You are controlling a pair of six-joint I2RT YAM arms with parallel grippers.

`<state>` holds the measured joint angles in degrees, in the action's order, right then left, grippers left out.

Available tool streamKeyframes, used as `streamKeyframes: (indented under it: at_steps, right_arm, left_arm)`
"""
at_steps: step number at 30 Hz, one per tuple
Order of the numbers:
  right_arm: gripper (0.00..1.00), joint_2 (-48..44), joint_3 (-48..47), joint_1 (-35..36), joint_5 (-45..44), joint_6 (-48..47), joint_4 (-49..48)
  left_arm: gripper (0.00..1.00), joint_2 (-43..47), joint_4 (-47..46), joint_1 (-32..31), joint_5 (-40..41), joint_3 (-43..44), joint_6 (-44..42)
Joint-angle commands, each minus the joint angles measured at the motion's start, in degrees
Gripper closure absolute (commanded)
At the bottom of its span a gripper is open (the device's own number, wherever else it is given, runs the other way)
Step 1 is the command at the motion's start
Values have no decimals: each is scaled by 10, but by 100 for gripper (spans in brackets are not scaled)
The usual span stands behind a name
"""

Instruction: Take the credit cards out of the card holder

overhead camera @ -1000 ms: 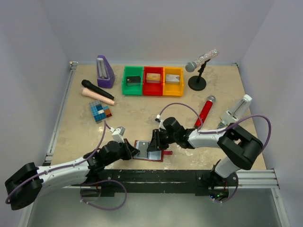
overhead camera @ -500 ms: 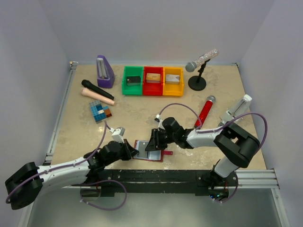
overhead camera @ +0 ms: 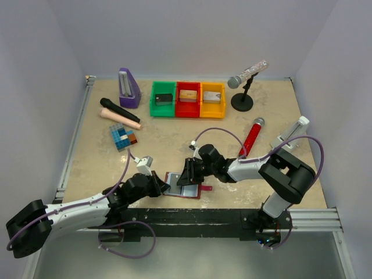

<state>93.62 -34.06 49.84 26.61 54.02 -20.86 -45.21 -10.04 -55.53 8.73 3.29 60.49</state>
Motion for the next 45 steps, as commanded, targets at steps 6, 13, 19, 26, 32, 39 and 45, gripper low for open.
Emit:
streamKeyframes:
  at_steps: [6, 13, 19, 26, 32, 39, 45]
  right_arm:
    - [64, -3, 11, 0, 1, 6, -25]
    - [63, -2, 15, 1, -1, 7, -30]
    - [62, -5, 21, 0, -3, 7, -30]
    - [60, -11, 30, 0, -11, 8, -30]
    - [60, -12, 29, 0, -12, 6, -23]
    - [58, -22, 33, 0, -18, 1, -13]
    - [57, -16, 34, 0, -11, 4, -28]
  left_arm:
    - [100, 22, 47, 2, 24, -4, 3]
    - [100, 21, 47, 2, 24, -5, 4]
    - [100, 10, 41, 2, 22, -6, 4]
    - [100, -1, 35, 2, 20, -5, 5]
    - [100, -2, 35, 2, 20, -6, 7]
    - [100, -5, 39, 2, 23, -6, 8]
    - [100, -11, 32, 2, 20, -6, 9]
